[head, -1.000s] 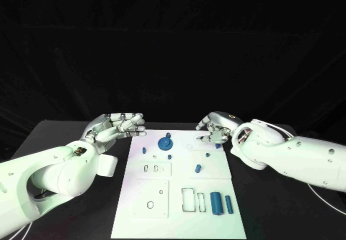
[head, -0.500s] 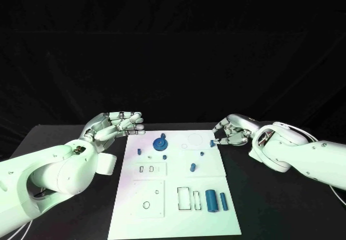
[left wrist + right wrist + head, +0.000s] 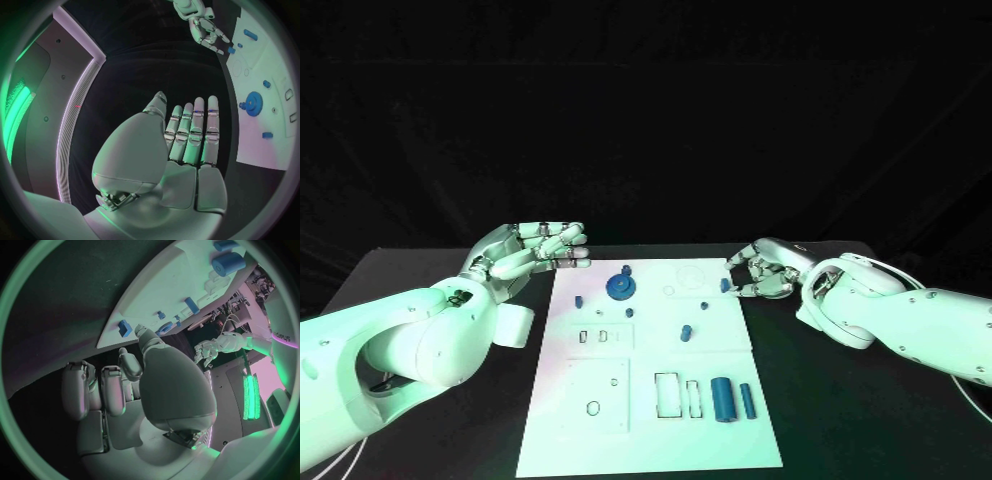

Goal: Assemble the parts on the task board

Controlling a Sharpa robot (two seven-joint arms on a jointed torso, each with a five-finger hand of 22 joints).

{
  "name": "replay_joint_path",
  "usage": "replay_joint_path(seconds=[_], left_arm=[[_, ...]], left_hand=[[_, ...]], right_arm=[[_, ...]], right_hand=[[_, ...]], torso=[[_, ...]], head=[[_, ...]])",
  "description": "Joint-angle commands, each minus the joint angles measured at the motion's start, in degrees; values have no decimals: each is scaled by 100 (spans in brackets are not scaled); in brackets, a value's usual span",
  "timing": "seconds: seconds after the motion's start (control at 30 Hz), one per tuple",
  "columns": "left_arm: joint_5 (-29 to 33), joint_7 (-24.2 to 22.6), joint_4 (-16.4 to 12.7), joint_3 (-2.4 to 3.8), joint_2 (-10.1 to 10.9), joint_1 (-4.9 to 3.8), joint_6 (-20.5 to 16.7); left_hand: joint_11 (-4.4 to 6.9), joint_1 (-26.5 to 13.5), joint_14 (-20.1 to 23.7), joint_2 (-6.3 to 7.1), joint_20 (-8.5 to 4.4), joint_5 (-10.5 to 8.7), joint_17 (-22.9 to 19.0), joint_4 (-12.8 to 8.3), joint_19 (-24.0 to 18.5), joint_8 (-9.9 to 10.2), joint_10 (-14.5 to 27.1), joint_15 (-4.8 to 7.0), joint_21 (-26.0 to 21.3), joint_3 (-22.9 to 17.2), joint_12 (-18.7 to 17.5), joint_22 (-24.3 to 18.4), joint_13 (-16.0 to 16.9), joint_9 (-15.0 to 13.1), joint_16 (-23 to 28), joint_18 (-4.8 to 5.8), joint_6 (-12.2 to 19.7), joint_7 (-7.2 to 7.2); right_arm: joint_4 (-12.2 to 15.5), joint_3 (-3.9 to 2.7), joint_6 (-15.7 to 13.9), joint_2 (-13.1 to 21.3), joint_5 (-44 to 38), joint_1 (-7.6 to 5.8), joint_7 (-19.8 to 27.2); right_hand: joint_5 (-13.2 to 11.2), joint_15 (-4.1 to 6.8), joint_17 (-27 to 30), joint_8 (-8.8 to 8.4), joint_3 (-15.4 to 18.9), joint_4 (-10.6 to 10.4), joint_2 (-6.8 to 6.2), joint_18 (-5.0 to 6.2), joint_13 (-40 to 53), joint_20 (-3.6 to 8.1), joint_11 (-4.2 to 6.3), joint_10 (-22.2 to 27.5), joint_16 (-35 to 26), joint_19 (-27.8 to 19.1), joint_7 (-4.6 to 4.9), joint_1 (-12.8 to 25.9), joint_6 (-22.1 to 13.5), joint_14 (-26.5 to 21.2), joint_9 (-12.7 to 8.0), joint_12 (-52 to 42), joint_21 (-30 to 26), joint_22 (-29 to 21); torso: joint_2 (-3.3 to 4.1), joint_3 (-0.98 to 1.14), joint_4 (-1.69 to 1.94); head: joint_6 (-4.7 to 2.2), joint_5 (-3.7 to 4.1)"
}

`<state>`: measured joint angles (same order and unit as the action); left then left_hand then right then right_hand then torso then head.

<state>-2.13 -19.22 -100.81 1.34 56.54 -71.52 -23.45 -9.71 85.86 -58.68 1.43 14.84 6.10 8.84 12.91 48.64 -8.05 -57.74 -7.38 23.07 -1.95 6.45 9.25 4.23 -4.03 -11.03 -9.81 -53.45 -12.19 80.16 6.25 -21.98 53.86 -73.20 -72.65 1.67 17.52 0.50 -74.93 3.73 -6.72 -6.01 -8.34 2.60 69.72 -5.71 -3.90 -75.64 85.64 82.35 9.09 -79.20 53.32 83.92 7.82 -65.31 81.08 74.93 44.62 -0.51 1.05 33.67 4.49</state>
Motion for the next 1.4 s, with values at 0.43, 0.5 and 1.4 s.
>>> replay_joint_path(seconds=[0.43,0.5,1.4], left_arm=[[-22,-45,18,2,-23,-2,112],[-22,-43,21,2,-27,-2,111],[-22,-32,29,1,-16,-2,104]], left_hand=[[-9,71,6,-4,-1,-15,7,-41,-8,30,-9,-26,22,6,-35,8,-6,6,31,-65,-16,-13],[-9,71,6,-4,-1,-15,7,-41,-8,30,-9,-26,22,6,-35,8,-6,6,31,-65,-16,-13],[-9,71,6,-4,-1,-15,7,-41,-8,30,-9,-26,22,6,-35,8,-6,6,31,-65,-16,-13]], right_arm=[[-310,0,24,-302,82,139,-10],[-330,0,31,-322,77,156,-16],[-443,-2,6,-388,48,183,-14]], right_hand=[[83,-2,-693,138,3,-63,143,7,102,-16,33,-92,12,43,-48,-74,252,416,22,-152,28,680],[92,8,-696,156,-23,-55,173,8,108,-7,44,-97,13,43,-60,-99,305,417,24,-161,24,680],[78,87,-717,238,-301,5,250,-24,296,69,133,-260,19,140,-154,-188,663,424,7,-397,119,794]], torso=[[8,11,3],[7,10,10],[3,10,2]], head=[[43,-17],[51,-2],[74,-12]])
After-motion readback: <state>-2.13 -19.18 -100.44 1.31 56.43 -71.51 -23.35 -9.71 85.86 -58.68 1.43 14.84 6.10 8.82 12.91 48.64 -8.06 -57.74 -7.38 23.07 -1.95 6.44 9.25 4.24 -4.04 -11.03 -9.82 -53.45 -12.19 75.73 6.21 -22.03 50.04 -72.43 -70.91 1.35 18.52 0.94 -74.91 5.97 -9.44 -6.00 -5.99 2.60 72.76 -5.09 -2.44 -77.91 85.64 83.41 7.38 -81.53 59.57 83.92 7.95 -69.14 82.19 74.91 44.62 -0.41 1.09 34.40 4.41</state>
